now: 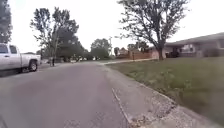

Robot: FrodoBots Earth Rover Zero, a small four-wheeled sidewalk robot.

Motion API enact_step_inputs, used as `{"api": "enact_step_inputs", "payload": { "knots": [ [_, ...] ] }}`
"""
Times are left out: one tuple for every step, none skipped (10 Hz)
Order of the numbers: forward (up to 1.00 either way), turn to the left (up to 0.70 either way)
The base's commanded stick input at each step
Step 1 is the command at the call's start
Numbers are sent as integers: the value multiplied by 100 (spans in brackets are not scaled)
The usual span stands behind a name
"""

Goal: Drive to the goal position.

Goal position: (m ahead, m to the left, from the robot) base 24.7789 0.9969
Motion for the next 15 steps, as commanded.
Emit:
{"api": "enact_step_inputs", "payload": {
  "knots": [
    [100, 40],
    [100, 40],
    [100, 40],
    [100, 40],
    [100, 40],
    [100, 12],
    [100, 3],
    [100, 0],
    [100, 0],
    [100, 0],
    [100, 0],
    [100, 0],
    [100, 0],
    [100, 0],
    [100, 0]
  ]
}}
